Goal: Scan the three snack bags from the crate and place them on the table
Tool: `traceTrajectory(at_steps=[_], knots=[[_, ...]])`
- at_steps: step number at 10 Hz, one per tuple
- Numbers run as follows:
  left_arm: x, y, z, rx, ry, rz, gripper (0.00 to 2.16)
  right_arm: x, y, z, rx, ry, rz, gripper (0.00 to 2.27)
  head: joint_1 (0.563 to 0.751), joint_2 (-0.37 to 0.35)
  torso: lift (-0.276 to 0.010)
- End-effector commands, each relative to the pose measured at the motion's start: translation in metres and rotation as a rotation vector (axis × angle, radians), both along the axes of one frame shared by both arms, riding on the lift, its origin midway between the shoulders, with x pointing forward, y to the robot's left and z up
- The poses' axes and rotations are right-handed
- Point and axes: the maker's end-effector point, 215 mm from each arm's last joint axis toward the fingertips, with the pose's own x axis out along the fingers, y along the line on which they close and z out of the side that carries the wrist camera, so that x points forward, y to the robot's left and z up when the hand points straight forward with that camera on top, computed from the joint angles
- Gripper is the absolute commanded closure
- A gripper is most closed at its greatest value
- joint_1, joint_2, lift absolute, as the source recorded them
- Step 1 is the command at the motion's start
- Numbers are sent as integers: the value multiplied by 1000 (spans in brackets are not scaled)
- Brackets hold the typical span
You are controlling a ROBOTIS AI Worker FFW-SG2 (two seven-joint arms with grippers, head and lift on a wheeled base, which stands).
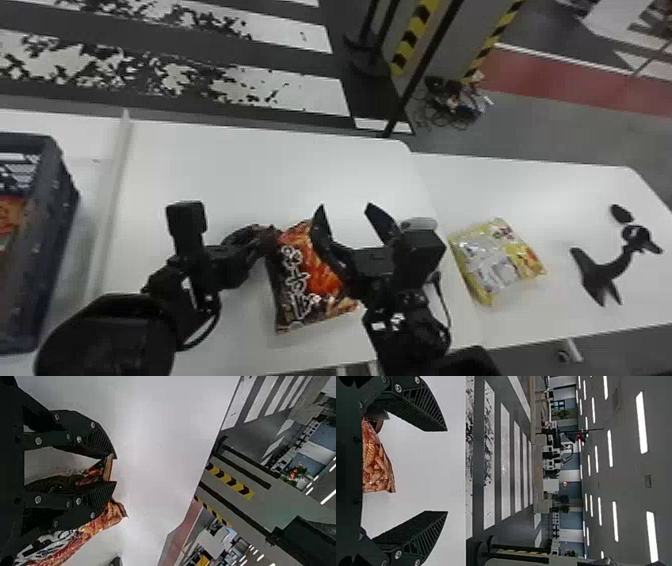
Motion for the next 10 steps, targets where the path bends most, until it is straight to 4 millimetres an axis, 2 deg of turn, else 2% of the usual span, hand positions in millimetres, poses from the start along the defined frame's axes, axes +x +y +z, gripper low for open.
traceTrajectory(at_steps=[1,3,4,6,7,8,9,10], knots=[[4,-11,24,-2,-55,-24,29,-2,-6,1,-9,0,-4,154,695,-326,-62],[-3,-29,51,18,-79,-69,29,-3,-14,5,-9,-4,-6,154,695,-349,-62],[-4,-22,57,141,-151,-56,29,-3,-17,6,-10,-6,-6,154,695,-350,-62],[1,-13,81,175,-212,-3,29,-2,-22,5,-6,-3,-6,154,695,-350,-62],[3,-2,102,189,-257,39,29,-2,-26,5,-7,-1,-6,154,695,-350,-62],[7,22,138,128,-290,109,29,-2,-35,4,-3,1,-17,154,695,-350,-62],[6,42,161,99,-313,157,29,-1,-45,2,1,7,-29,154,695,-350,-62],[5,76,175,93,-333,207,29,-1,-48,2,-4,7,-32,154,695,-341,-62]])
